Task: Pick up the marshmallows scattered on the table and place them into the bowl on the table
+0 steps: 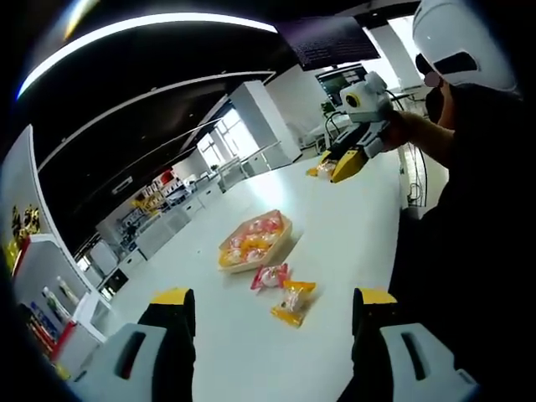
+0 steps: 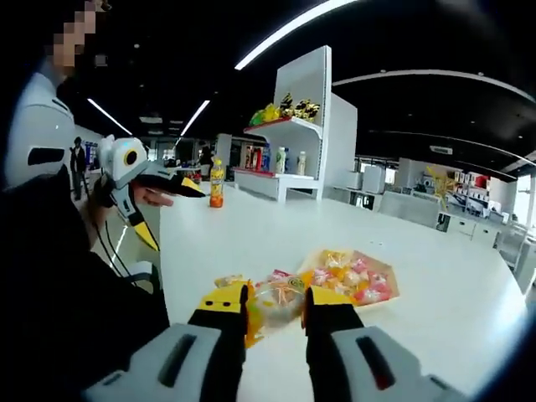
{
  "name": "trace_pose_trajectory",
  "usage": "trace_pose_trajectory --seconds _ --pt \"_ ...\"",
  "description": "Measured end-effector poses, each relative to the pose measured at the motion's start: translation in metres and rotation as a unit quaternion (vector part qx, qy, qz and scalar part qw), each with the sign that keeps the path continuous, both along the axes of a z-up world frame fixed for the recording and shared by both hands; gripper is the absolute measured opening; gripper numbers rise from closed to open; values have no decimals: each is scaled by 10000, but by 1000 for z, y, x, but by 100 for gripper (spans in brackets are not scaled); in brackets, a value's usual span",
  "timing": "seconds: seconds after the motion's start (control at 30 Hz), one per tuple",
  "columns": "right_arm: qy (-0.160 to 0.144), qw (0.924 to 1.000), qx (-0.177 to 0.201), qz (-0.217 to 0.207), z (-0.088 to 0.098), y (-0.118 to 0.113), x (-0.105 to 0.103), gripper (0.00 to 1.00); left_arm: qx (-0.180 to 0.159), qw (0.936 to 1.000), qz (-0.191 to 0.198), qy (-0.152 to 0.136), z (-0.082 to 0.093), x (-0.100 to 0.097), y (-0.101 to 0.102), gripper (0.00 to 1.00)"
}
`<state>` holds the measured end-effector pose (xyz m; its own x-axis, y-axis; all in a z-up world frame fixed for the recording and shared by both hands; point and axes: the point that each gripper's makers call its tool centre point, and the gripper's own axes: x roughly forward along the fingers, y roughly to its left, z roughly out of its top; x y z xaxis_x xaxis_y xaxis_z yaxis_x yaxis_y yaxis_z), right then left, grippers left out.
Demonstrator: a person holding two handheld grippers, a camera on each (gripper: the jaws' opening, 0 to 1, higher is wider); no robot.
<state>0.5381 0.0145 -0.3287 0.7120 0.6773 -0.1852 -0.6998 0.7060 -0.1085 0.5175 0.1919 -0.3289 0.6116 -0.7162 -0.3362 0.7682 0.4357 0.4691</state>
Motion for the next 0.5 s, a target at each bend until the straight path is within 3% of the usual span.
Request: trace_pose_trajectory --seconds 0.5 --pt "78 9999 56 -125 -1 -6 4 24 10 10000 -63 12 0 -2 -3 76"
